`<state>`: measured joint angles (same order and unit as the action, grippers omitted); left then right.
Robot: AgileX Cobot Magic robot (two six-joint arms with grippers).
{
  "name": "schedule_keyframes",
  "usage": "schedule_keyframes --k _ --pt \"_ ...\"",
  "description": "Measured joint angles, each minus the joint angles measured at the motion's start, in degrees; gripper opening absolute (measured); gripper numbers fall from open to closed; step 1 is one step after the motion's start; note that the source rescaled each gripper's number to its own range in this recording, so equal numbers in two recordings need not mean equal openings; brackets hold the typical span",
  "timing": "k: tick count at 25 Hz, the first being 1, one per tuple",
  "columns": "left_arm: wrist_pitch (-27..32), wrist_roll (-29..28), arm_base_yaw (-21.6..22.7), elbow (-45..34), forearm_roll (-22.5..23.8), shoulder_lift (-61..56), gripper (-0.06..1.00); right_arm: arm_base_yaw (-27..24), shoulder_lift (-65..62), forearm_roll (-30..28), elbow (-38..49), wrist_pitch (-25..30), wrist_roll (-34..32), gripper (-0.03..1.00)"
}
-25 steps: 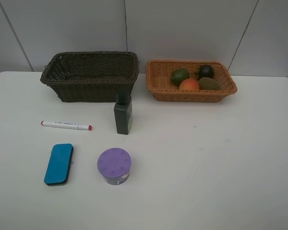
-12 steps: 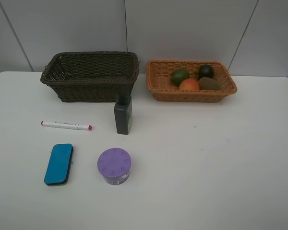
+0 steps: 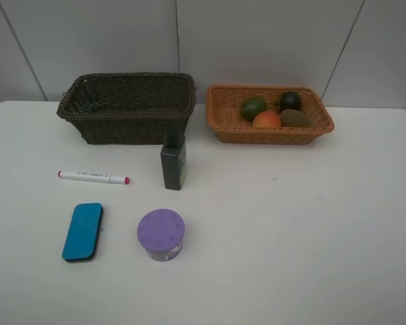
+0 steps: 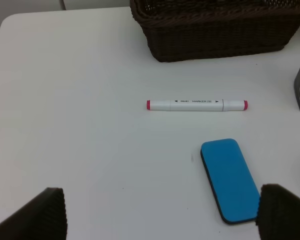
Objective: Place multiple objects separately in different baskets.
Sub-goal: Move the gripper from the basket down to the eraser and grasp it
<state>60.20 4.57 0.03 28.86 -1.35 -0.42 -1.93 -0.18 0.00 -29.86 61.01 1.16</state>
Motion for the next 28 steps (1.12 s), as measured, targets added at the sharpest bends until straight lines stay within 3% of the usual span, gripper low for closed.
schedule_keyframes --k 18,28 --pt "-1.1 -0.5 0.0 1.6 2.5 0.5 1.00 0.0 0.0 0.0 0.0 0.0 0.0 0.91" --pt "-3.8 -1.2 0.0 14.6 0.2 23.9 1.00 0.0 0.0 0.0 0.0 0.0 0.0 0.91"
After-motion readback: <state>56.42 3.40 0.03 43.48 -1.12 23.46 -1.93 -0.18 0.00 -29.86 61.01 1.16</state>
